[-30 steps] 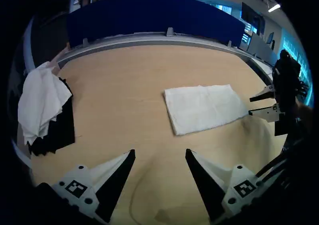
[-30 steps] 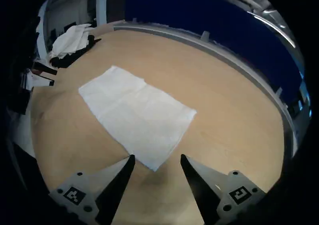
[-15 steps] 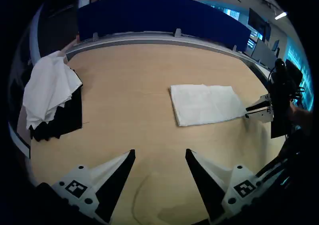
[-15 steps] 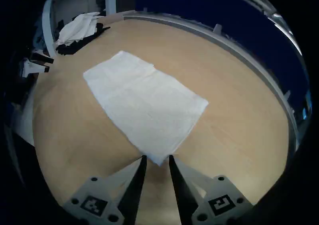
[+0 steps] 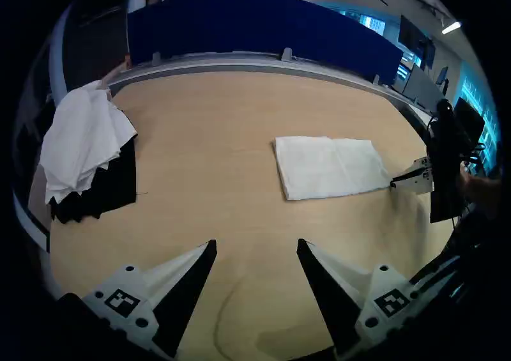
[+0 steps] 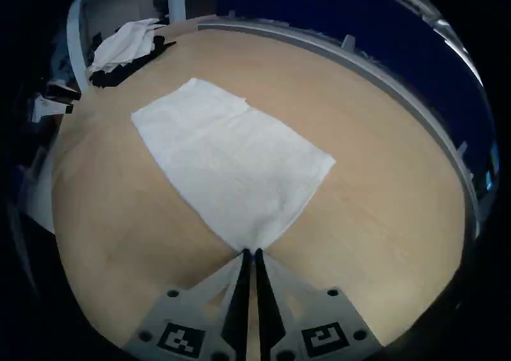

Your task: Fold towel

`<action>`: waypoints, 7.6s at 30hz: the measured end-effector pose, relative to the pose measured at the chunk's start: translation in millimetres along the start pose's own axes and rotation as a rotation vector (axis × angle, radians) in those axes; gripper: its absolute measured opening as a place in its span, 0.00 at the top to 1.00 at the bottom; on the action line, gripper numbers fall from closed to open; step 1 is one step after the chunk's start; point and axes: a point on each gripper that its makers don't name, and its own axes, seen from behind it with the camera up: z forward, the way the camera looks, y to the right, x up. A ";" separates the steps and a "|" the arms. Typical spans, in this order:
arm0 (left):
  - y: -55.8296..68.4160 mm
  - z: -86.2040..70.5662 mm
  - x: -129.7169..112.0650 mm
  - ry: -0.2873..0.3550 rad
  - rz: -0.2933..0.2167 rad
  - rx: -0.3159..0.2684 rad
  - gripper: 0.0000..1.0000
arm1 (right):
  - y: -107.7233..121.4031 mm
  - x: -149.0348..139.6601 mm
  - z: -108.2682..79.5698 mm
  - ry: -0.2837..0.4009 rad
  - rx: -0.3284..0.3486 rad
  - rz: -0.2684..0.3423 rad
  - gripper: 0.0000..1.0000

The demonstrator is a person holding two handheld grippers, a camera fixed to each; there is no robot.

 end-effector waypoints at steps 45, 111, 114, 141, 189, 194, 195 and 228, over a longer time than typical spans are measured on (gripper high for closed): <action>-42.5 -75.5 -23.3 0.031 -0.110 0.089 0.06 | -79.5 197.3 -19.9 0.161 0.052 -0.368 0.96; -45.5 -90.7 -22.0 0.040 -0.131 0.109 0.06 | -116.1 99.5 44.5 0.089 0.077 -0.088 0.34; -45.8 -90.4 -22.1 0.040 -0.131 0.110 0.06 | -116.2 93.9 46.9 0.075 0.073 -0.092 0.37; -43.2 -83.9 -20.5 0.040 -0.126 0.099 0.07 | -107.8 105.6 43.5 0.118 0.067 -0.052 0.95; -18.8 -69.5 29.8 0.121 -0.081 0.008 0.07 | 2.5 228.6 -131.3 0.387 -0.118 -0.091 0.95; -14.7 -63.7 33.1 0.118 -0.075 -0.002 0.07 | 34.4 210.2 -145.6 0.372 -0.150 -0.064 0.95; -13.8 -62.5 33.8 0.118 -0.073 -0.003 0.07 | 40.1 205.5 -147.7 0.367 -0.157 -0.061 0.95; 22.7 -39.3 54.0 0.096 -0.024 -0.003 0.07 | 206.6 81.5 -198.0 0.262 -0.309 0.021 0.95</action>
